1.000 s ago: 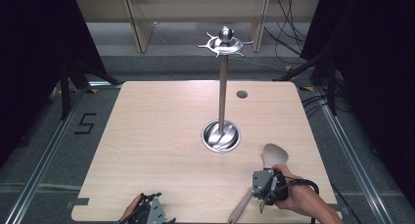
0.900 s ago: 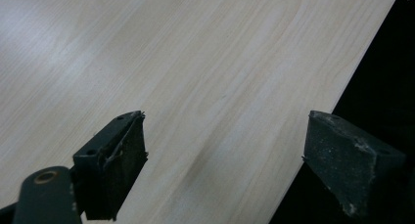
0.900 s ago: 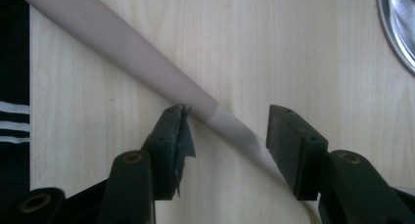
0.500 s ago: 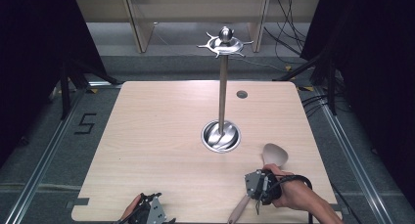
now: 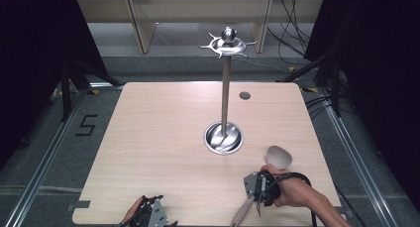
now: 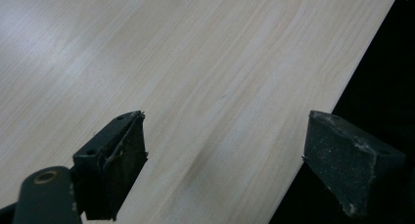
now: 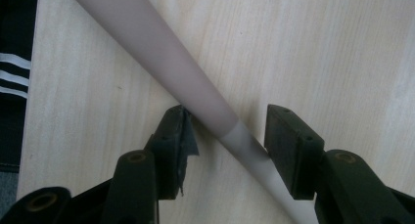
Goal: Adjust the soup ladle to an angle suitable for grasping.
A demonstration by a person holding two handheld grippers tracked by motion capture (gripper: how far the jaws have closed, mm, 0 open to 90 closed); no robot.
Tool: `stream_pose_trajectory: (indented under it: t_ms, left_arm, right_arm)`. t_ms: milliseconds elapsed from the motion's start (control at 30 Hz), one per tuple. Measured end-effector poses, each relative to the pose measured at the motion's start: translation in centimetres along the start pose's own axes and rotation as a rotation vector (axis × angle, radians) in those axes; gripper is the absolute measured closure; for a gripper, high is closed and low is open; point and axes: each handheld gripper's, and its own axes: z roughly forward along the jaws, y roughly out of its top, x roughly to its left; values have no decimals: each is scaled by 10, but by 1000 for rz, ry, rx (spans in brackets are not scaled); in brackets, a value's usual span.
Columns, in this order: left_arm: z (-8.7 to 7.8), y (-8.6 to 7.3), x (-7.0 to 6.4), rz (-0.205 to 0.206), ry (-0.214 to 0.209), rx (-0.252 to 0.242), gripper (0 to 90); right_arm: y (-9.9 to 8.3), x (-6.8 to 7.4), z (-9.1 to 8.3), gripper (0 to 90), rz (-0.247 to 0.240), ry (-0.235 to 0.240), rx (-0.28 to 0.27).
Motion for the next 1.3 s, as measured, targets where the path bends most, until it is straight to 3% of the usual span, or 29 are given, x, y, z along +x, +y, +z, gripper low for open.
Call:
stream_pose_trajectory:
  t_ms: [100, 133, 333, 433, 700, 733, 767, 867, 900, 1300]
  left_arm:
    - [0, 0, 0, 1, -2, -1, 149]
    - [0, 0, 0, 1, -1, -1, 149]
    - [-1, 0, 0, 4, 1, -2, 149]
    - [0, 0, 0, -2, 5, -5, 149]
    - [-1, 0, 0, 4, -3, -1, 149]
    - [-1, 0, 0, 4, 0, -2, 149]
    - [-1, 0, 0, 4, 0, -2, 149]
    - [-1, 0, 0, 4, 0, -1, 149]
    - [-1, 0, 0, 4, -1, -2, 149]
    - [0, 0, 0, 1, 8, -3, 149]
  right_arm:
    - [0, 1, -1, 533, 24, 20, 20]
    - [0, 0, 0, 538, 4, 10, 19]
    - [6, -5, -1, 551, 23, 1, 70]
    - [8, -8, 0, 624, 81, 13, 86]
    - [6, -14, 1, 685, 116, 15, 88]
    - [5, -19, 2, 701, 66, 7, 73]
    - [5, -18, 0, 740, 109, 0, 92]
    - [3, -20, 0, 765, 130, 17, 92]
    - [1, -20, 0, 765, 154, 16, 69]
    - [-3, -22, -6, 765, 212, -1, 59]
